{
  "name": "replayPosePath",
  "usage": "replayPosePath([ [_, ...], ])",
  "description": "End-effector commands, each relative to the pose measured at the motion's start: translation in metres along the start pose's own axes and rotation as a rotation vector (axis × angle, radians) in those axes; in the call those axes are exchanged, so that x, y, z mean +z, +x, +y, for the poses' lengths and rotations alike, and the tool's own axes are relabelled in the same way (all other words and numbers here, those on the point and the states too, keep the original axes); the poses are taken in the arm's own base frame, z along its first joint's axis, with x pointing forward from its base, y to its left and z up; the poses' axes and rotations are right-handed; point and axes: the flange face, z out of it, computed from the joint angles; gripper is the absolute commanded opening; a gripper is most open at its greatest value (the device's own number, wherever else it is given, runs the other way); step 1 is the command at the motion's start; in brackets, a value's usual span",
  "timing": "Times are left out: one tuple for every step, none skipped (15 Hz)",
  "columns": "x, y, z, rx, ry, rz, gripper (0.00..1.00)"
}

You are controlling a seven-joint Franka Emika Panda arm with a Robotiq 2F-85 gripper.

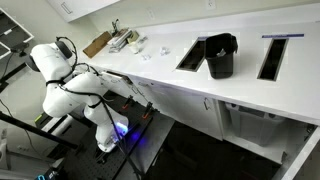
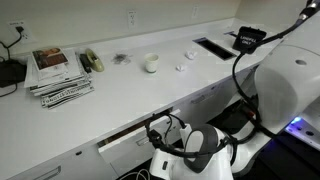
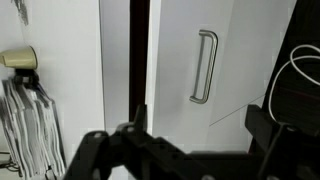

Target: Open the drawer on the left

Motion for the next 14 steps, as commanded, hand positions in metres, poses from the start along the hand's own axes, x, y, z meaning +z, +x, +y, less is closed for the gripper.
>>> replayPosePath([
  [0.0,0.001,0.001,0.001,0.0,0.0,1.0],
  [-0.001,0.0,-0.002,-0.034,-0.022,-0.017,1.0],
  [-0.002,-0.002,-0.008,-0.069,-0.048,-0.026,1.0],
  [-0.004,-0.003,-0.016,-0.083,-0.056,-0.023,1.0],
  [-0.004,-0.004,-0.025,-0.096,-0.077,-0.034,1.0],
  [-0.003,-0.006,-0.036,-0.111,-0.104,-0.047,1.0],
  [-0.002,-0.008,-0.045,-0.124,-0.124,-0.063,1.0],
  [-0.002,-0.009,-0.056,-0.132,-0.144,-0.073,1.0],
  [0.0,-0.011,-0.067,-0.153,-0.183,-0.095,1.0],
  [0.003,-0.014,-0.076,-0.172,-0.224,-0.114,1.0],
  [0.007,-0.018,-0.083,-0.187,-0.264,-0.131,1.0],
  [0.011,-0.022,-0.089,-0.193,-0.301,-0.139,1.0],
  [0.017,-0.025,-0.094,-0.196,-0.335,-0.142,1.0],
  [0.024,-0.028,-0.098,-0.2,-0.364,-0.143,1.0],
])
